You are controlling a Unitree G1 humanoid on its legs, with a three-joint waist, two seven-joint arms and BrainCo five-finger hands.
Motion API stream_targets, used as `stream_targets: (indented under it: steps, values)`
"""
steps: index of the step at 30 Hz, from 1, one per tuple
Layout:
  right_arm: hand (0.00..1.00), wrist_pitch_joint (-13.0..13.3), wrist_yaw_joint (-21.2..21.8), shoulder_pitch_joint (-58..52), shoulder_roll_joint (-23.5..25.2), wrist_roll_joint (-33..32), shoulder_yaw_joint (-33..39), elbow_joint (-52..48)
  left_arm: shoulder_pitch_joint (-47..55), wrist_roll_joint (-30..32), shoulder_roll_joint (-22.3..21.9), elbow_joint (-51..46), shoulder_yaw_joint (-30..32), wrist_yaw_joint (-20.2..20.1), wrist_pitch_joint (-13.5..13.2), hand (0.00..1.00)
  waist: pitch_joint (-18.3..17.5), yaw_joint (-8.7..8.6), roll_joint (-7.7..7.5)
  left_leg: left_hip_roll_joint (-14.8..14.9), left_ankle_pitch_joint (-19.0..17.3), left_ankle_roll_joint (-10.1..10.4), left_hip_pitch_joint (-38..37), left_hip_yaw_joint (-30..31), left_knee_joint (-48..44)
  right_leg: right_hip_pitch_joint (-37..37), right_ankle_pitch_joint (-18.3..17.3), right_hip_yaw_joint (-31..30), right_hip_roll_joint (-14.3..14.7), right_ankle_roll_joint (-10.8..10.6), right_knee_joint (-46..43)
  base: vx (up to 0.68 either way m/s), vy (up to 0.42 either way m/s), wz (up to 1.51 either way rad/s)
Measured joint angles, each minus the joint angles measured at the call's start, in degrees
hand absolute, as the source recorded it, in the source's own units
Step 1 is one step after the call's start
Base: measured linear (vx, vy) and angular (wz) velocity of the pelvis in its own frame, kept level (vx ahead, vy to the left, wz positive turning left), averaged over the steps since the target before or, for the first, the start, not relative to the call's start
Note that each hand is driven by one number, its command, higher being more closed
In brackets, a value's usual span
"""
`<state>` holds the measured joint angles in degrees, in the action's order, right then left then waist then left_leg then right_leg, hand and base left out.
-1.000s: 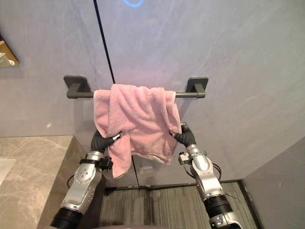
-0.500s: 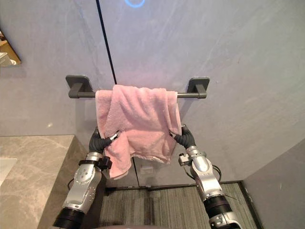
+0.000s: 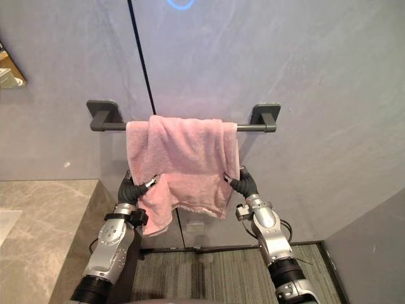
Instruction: Organize washtable
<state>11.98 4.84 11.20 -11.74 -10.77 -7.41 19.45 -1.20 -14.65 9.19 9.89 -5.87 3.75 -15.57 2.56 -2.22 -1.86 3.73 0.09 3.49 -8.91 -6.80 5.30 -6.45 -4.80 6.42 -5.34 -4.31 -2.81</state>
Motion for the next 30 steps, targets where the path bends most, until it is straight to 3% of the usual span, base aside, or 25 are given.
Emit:
stream_targets:
  steps: [9,23,30]
  values:
    - [0.00,-1.21,-1.80,0.11,-0.09,0.15,4.63,2.18,1.59,-0.53,1.02,1.93,5.57,1.66,0.43,0.00,0.68,-0.01,0.22,0.08,-0.02,0.02,-0.07,-0.26,0.01,-0.64,0.84,0.10,0.09,0.13,1.44,-0.01,-0.003,-0.01]
    - [0.00,-2.40,-3.63,-4.58,0.28,2.57,4.67,2.13,4.65,-0.50,1.17,1.91,3.93,1.50,0.79,0.00,1.22,-0.15,0.42,0.14,-0.04,0.04,0.22,-0.51,0.02,-1.06,1.70,-0.04,0.23,-0.02,3.19,-0.02,-0.008,-0.01]
    - [0.00,-2.38,-4.24,-7.72,2.85,4.88,4.81,1.21,6.81,-0.58,0.10,1.92,3.69,1.45,1.39,0.00,2.00,-0.19,0.47,0.16,-0.05,0.04,0.25,-0.60,0.01,-0.98,1.70,-0.12,0.24,-0.02,3.18,-0.01,-0.005,0.00]
